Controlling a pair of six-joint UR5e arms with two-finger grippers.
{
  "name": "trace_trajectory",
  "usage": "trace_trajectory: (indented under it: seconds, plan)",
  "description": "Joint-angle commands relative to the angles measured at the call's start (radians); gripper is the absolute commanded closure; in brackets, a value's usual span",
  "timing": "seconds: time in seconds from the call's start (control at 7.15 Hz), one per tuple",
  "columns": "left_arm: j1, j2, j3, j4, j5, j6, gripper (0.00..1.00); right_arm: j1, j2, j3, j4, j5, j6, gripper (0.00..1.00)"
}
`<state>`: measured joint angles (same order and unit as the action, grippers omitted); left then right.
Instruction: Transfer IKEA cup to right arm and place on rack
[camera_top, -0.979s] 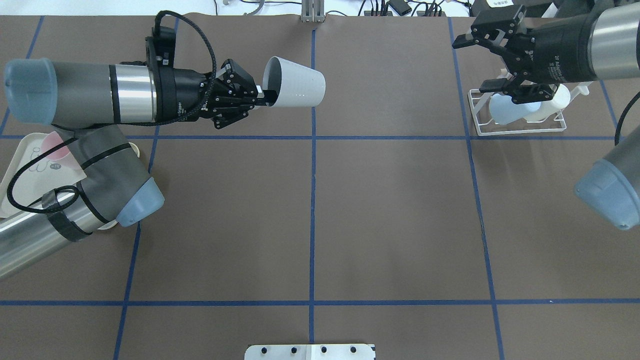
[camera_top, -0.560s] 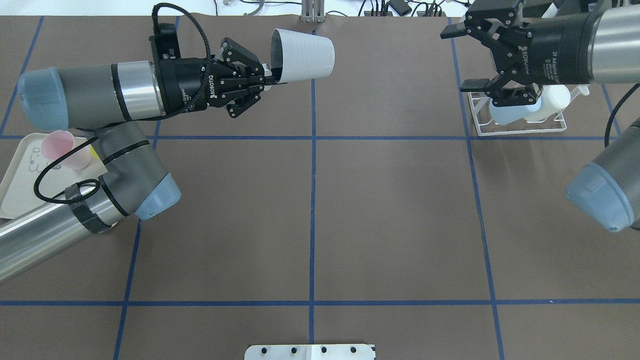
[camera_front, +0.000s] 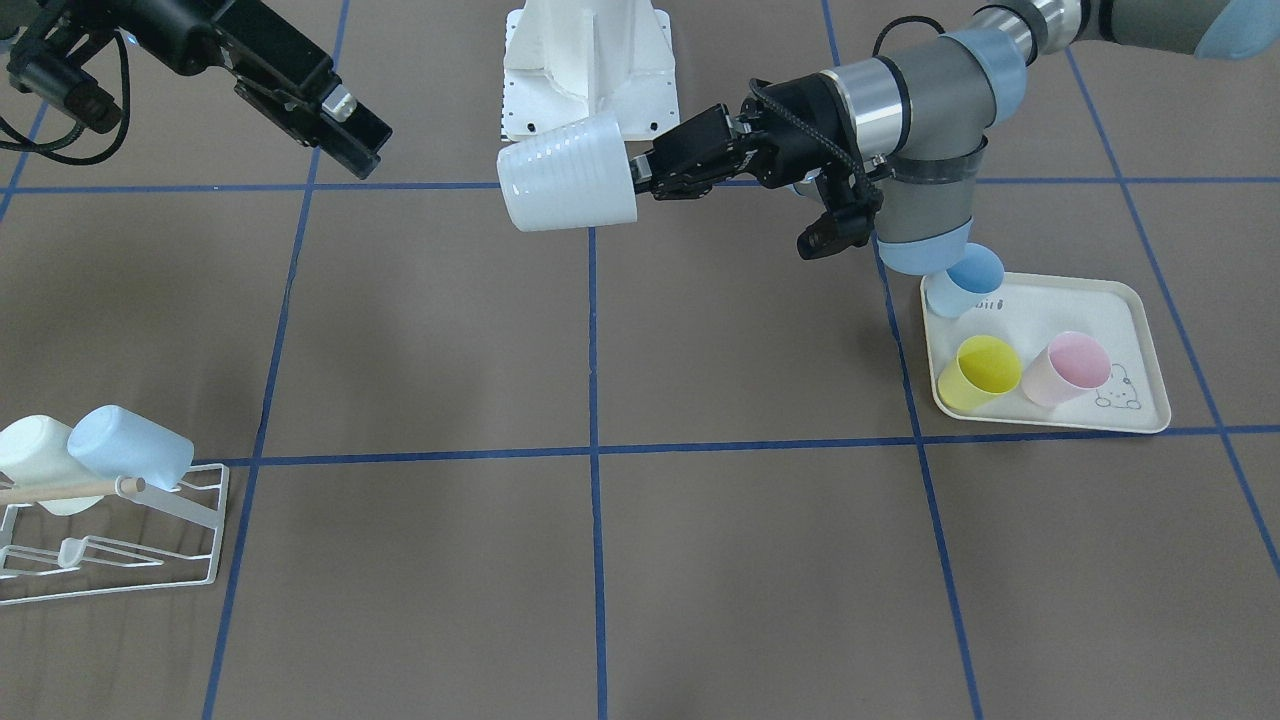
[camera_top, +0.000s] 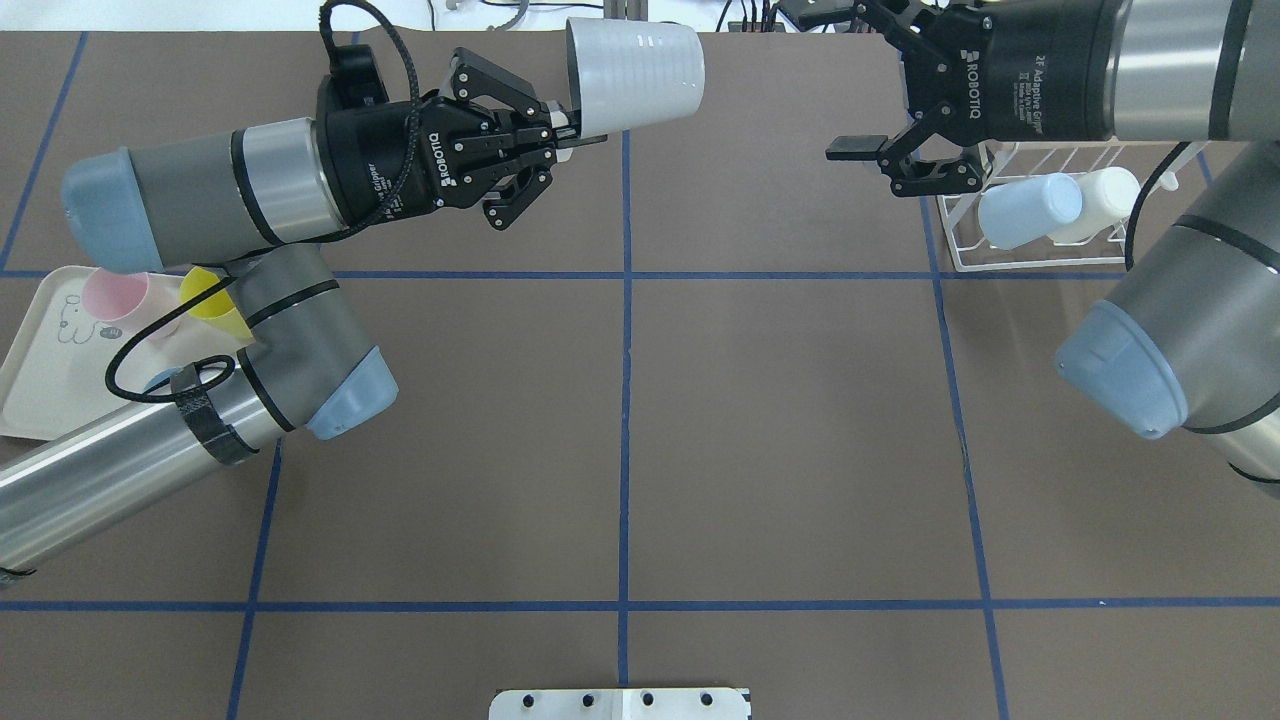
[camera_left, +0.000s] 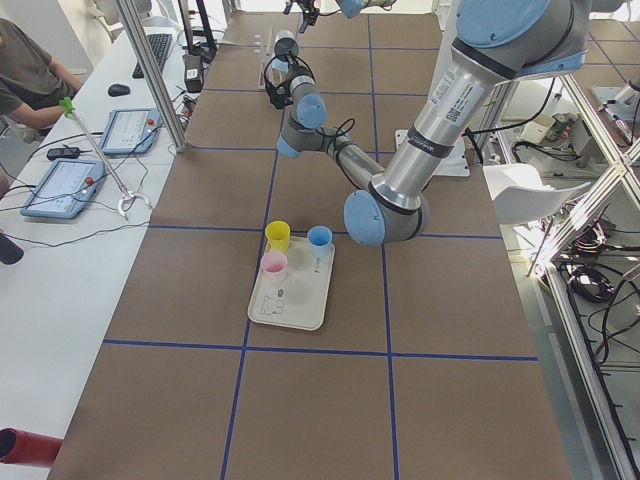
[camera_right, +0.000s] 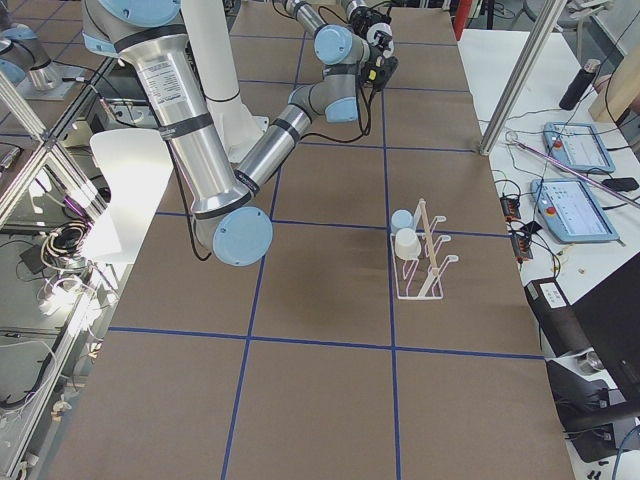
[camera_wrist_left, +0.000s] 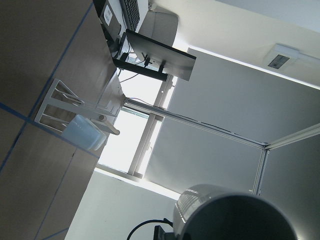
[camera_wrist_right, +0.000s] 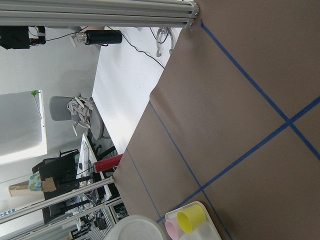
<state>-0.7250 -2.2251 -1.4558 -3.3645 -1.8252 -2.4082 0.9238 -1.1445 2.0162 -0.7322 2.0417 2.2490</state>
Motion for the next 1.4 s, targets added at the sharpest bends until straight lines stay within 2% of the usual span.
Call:
trace_trajectory:
  seconds: [0.0,1.26]
  plan:
    - [0.002,-0.004,0.000,-0.024,0.004,-0.028,1.00,-0.011,0.052,-0.004,0.002,-0.046,0.070,0.00]
    - [0.030,-0.065,0.003,-0.021,0.009,-0.037,1.00,-0.042,0.089,-0.024,0.002,-0.087,0.147,0.00]
